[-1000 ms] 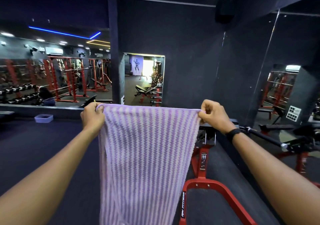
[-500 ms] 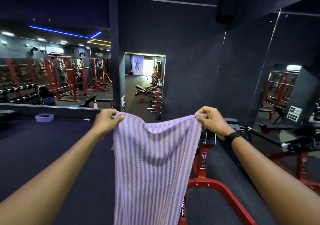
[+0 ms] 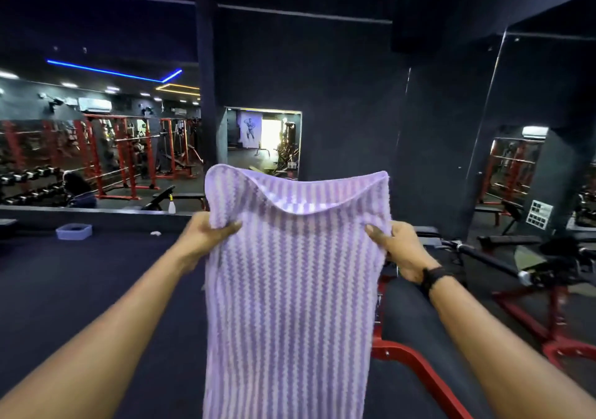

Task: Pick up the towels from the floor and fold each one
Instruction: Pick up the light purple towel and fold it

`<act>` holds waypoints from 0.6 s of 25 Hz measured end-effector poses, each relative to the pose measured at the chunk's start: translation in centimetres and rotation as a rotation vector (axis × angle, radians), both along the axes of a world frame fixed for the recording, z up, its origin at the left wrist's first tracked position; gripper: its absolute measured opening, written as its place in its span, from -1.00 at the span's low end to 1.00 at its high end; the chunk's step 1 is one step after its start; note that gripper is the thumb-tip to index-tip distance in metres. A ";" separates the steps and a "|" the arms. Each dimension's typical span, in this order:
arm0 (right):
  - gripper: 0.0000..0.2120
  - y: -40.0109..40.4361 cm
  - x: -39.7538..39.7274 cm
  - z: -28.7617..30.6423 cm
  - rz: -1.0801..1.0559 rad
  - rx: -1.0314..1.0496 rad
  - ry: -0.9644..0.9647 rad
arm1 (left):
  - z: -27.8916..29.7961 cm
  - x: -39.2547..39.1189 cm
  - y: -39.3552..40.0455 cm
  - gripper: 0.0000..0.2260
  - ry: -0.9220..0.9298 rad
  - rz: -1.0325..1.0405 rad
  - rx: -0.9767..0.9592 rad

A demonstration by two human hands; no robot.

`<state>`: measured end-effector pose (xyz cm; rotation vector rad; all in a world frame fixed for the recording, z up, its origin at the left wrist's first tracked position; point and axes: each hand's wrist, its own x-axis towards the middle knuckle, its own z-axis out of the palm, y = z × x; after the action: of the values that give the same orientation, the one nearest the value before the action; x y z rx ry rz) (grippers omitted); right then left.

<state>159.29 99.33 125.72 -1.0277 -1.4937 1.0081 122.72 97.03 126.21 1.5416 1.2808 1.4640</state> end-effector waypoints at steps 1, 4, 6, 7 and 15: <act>-0.51 0.2 0.5 -0.9 -0.035 0.002 0.058 | -0.8 -0.9 0.2 -0.84 -0.026 0.081 0.014; -0.25 0.6 1.4 -1.4 -0.050 0.025 0.103 | -1.5 -2.7 0.1 -0.68 0.008 0.156 -0.025; -0.28 0.0 1.2 -0.7 0.032 -0.014 -0.008 | -1.1 -2.8 -0.5 -0.65 0.195 0.073 -0.218; -0.34 0.0 1.3 -0.1 0.090 -0.057 -0.099 | -0.6 -2.7 -0.7 -0.69 0.258 -0.022 -0.341; -0.29 -1.5 1.0 2.0 0.329 -0.248 -0.046 | -0.7 -0.4 -2.2 -0.31 0.088 -0.287 -0.335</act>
<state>160.32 97.84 127.74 -0.9994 -1.6386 1.4391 122.35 94.81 125.49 1.5002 1.2227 0.9583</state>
